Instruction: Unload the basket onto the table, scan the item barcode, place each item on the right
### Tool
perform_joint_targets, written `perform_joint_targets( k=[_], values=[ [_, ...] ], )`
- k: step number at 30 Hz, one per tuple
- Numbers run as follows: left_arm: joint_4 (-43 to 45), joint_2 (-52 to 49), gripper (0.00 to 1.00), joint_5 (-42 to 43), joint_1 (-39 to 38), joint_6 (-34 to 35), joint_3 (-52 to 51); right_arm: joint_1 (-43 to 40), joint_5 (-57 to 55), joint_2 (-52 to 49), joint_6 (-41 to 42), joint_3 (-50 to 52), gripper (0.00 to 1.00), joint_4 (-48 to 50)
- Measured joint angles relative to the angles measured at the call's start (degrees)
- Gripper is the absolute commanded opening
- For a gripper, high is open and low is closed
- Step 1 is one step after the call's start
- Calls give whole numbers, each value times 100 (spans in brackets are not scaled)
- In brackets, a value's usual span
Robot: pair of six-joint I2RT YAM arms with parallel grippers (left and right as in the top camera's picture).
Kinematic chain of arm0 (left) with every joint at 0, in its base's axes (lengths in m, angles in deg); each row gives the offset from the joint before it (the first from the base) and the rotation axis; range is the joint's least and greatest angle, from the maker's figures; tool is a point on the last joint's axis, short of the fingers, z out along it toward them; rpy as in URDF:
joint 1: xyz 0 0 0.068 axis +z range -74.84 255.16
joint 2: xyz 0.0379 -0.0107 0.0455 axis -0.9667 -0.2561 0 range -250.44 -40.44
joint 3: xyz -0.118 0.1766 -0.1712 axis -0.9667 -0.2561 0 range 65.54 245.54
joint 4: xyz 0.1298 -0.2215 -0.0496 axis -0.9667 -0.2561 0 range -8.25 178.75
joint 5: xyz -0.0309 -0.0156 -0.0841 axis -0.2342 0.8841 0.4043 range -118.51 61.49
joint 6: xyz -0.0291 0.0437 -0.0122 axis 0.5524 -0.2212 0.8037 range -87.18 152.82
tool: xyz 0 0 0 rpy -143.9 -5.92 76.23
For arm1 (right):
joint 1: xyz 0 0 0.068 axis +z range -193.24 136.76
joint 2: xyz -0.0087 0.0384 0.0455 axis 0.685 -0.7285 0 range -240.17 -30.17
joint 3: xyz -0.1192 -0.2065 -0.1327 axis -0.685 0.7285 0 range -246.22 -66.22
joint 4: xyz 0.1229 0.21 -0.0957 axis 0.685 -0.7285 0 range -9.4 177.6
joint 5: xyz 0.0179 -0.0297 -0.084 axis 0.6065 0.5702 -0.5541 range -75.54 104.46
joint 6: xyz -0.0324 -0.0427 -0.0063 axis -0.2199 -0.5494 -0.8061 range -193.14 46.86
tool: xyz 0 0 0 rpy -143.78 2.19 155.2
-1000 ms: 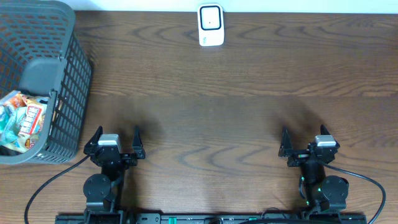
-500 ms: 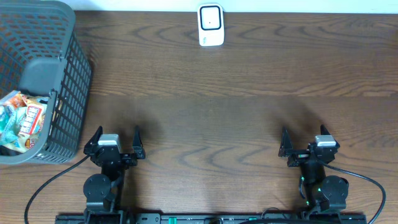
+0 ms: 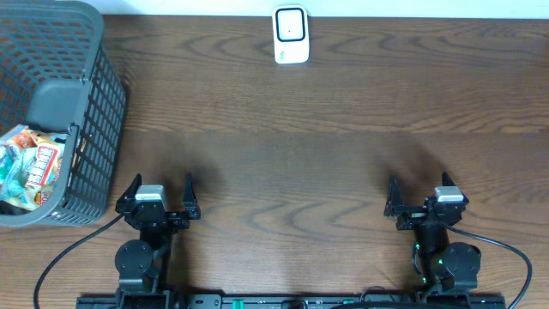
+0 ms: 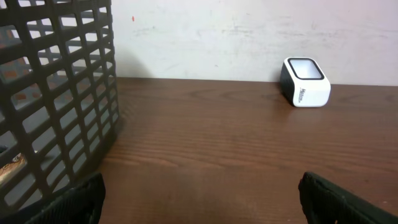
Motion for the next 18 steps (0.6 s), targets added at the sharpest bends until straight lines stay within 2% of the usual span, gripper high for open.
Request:
perform_joint_targets(
  k=[13, 18],
  values=[
    [42, 0, 98, 26, 0, 17, 0, 0, 0, 0, 0, 0, 99, 0],
    [133, 0, 98, 1185, 2, 887, 0, 0, 0, 0, 0, 0, 99, 0]
  ],
)
